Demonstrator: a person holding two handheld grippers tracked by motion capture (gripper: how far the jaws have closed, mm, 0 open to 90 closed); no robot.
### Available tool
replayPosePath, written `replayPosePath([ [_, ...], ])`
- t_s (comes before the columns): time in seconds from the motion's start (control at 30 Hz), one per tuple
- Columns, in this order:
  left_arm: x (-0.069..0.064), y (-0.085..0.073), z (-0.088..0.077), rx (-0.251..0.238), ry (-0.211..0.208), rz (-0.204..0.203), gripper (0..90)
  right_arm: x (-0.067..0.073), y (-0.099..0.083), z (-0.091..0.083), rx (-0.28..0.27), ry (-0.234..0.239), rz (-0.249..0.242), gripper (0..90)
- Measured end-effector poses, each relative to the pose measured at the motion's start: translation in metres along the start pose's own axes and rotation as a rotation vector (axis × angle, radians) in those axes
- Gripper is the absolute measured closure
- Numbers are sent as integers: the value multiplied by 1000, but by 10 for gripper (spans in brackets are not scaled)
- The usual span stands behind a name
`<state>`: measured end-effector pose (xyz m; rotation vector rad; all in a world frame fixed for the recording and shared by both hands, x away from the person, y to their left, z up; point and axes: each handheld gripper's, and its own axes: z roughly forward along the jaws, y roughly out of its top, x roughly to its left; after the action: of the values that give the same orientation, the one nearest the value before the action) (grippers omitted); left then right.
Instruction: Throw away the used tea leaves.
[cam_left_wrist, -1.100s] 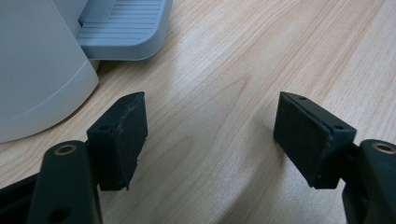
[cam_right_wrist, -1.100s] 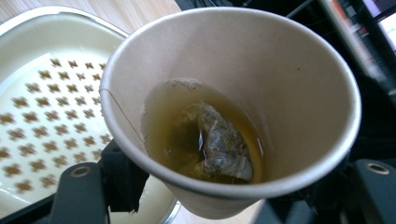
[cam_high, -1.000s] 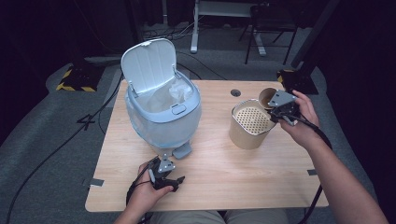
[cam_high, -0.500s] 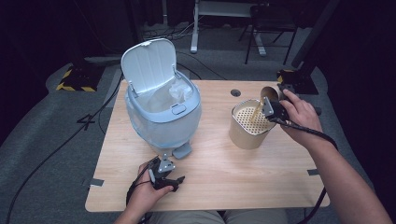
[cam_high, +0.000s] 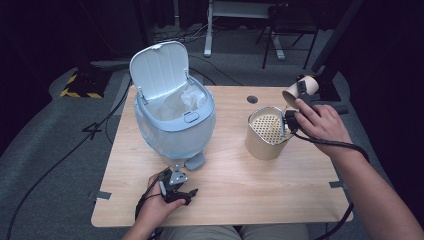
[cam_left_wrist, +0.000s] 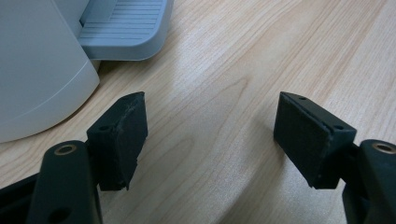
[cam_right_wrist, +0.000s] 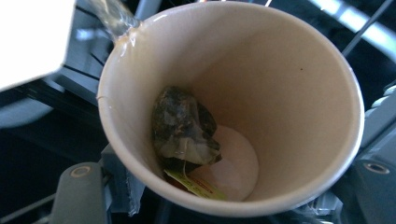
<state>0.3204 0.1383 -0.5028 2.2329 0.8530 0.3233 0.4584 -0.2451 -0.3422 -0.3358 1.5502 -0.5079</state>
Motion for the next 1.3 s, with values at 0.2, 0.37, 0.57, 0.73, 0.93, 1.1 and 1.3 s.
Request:
replayPosePath([
  [0.2, 0, 0, 0, 0, 0, 0, 267, -4, 5, -3, 1, -56, -103, 304],
  [0.37, 0, 0, 0, 0, 1, 0, 267, -4, 10, -3, 28, -113, -230, 304],
  [0.57, 0, 0, 0, 0, 1, 0, 267, 0, 14, -3, 43, -155, -321, 303],
  [0.73, 0, 0, 0, 0, 1, 0, 267, 2, 20, -4, 83, -213, -429, 303],
  [0.93, 0, 0, 0, 0, 1, 0, 267, 3, 26, -6, 106, -255, -549, 304],
  [1.1, 0, 0, 0, 0, 1, 0, 267, -2, 23, -5, 135, -266, -552, 304],
  [1.3, 0, 0, 0, 0, 1, 0, 267, -6, 21, -7, 144, -277, -558, 304],
])
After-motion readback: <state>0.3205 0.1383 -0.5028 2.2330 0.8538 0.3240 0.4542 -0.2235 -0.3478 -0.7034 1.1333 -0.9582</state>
